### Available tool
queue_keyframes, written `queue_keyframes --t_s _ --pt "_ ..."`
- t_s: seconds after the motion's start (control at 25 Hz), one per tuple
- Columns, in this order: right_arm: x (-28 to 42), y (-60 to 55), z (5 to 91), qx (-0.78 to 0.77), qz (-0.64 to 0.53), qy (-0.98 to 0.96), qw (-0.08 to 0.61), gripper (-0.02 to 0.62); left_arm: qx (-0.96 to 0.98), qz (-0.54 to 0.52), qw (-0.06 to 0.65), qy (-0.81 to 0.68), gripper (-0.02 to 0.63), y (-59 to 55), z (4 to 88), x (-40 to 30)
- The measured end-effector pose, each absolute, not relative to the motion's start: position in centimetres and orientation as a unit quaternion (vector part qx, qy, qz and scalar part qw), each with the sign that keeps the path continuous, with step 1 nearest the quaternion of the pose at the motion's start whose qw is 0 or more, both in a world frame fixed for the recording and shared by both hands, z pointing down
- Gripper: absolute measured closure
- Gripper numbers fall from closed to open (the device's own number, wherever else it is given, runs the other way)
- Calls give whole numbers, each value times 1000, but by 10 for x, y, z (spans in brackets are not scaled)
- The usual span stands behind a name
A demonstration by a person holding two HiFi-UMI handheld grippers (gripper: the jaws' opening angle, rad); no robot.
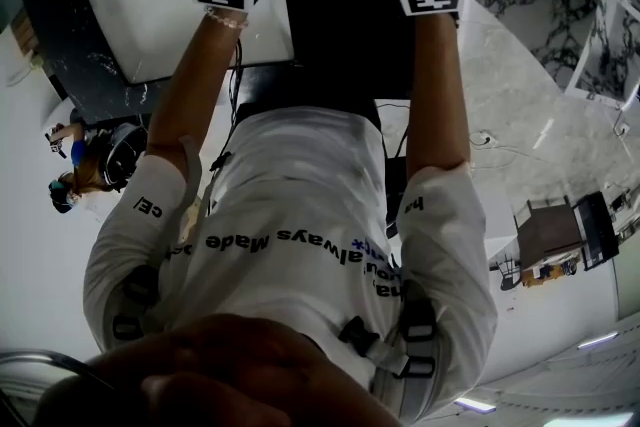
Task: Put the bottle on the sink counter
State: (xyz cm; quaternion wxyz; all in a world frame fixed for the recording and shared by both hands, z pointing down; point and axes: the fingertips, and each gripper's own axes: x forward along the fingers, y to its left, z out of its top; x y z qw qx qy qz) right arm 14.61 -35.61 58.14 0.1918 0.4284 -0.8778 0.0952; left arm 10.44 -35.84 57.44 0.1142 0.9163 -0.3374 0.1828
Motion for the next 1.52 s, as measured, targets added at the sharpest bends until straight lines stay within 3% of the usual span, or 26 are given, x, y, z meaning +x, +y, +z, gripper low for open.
queue_keyframes --t_s 0.44,0.6,0.72,1.52 --pt "148 -294 454 456 51 -875 152 243 935 115 93 -323 603 -288 450 96" --pt "143 -262 401 462 47 -877 125 362 941 91 98 -311 603 -257 414 89" --pt "138 -239 368 463 45 -877 120 413 945 72 95 -305 603 -236 387 82" --pt "106 -127 228 451 22 -891 45 550 968 7 48 -247 603 -125 251 70"
